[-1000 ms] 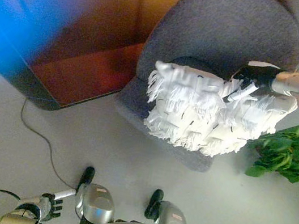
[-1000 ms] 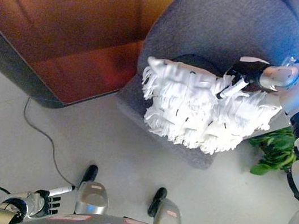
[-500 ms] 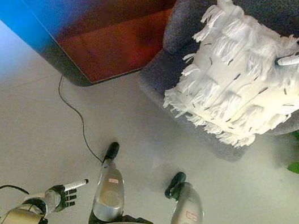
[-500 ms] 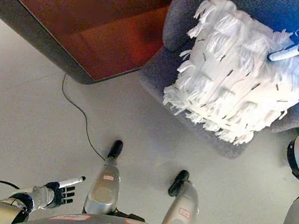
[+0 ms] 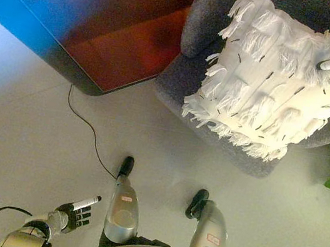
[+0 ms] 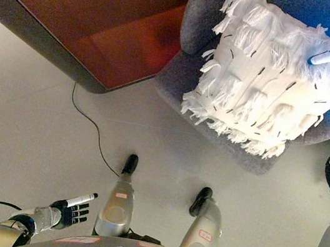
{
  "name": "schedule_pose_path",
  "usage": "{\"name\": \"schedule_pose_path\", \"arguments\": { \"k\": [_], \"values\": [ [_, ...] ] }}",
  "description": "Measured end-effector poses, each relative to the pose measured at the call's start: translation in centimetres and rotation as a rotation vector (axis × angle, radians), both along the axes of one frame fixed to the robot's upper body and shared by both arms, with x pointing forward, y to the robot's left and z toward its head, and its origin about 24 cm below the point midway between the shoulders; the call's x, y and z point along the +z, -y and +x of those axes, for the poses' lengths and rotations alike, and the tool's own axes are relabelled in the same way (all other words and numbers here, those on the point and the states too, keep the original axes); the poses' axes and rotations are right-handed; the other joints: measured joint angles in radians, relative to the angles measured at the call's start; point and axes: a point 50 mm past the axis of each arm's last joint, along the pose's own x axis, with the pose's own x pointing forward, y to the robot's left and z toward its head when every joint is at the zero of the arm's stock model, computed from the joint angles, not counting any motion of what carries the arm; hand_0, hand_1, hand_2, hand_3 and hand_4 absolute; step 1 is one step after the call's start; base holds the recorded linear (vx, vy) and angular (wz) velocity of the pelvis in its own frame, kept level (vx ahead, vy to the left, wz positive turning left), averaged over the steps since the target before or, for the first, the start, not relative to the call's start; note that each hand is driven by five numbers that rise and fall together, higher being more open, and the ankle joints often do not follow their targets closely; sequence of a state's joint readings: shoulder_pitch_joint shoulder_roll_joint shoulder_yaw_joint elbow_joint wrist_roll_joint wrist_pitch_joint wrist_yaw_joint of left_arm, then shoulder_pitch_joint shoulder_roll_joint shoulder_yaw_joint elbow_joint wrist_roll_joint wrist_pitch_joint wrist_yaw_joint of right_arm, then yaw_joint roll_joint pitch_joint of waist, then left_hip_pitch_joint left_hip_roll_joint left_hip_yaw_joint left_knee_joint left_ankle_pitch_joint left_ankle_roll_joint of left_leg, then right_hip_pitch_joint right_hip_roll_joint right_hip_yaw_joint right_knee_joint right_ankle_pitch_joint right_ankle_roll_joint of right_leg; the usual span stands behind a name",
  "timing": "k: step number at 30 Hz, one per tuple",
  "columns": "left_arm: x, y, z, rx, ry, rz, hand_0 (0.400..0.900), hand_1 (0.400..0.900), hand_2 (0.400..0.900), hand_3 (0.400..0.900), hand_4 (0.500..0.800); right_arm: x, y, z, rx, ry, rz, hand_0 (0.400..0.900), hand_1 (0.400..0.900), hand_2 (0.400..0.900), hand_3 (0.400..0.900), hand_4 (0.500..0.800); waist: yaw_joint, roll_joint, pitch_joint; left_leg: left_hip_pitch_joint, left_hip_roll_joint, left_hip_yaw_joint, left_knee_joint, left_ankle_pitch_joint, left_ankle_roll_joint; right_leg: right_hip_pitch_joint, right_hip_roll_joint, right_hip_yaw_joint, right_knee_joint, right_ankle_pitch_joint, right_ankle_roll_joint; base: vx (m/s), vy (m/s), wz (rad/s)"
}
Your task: Pick up the pillow and put it on the sofa.
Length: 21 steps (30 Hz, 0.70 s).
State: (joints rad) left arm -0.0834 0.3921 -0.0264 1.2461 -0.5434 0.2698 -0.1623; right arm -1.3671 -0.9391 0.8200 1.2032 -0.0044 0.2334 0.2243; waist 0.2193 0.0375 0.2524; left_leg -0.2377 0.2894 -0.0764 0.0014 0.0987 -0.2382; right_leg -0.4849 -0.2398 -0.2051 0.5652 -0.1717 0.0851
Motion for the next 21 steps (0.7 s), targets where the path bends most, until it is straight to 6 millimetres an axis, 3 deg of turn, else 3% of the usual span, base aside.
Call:
{"name": "schedule_pose_path", "arguments": {
  "k": [4,8,18,21],
  "values": [
    [0.0,-0.2,-0.3,0.007,-0.002,-0.001,0.900,0.900,0.900,0.900,0.800,0.4,0.9,-0.6,-0.032,0.015,0.020,0.900,0.900,0.900,0.900,0.800,-0.028,0.002,-0.001,0.051,0.000,0.028,-0.019,0.005,-0.008,0.045,0.004,0.006,-0.035,0.011,0.013,0.08,0.053,-0.22],
    [0.1,-0.4,-0.4,-0.021,-0.012,-0.004,0.900,0.900,0.900,0.900,0.800,0.0,3.7,-2.5,-0.092,0.030,0.048,0.900,0.900,0.900,0.900,0.800,-0.057,0.003,-0.007,0.119,0.000,0.087,-0.032,0.004,-0.006,0.129,0.013,0.013,-0.114,0.040,0.031,0.10,0.040,-0.26],
    [0.8,-2.5,-1.5,-0.056,-0.092,0.037,0.900,0.900,0.900,0.900,0.800,-5.3,8.7,-7.0,-0.215,-0.124,0.088,0.900,0.900,0.900,0.900,0.800,-0.139,-0.002,-0.151,0.268,-0.010,0.198,-0.072,-0.026,0.024,0.296,0.041,0.059,-0.327,0.127,0.067,0.06,0.017,-0.20],
    [0.8,-2.5,-1.5,-0.065,-0.097,0.042,0.900,0.900,0.900,0.900,0.800,-8.4,10.1,-9.0,-0.246,-0.165,0.157,0.900,0.900,0.900,0.900,0.800,-0.162,-0.013,-0.189,0.289,-0.012,0.205,-0.073,-0.034,0.024,0.335,0.045,0.062,-0.380,0.153,0.073,-0.08,0.065,-0.09]
  ]
}}
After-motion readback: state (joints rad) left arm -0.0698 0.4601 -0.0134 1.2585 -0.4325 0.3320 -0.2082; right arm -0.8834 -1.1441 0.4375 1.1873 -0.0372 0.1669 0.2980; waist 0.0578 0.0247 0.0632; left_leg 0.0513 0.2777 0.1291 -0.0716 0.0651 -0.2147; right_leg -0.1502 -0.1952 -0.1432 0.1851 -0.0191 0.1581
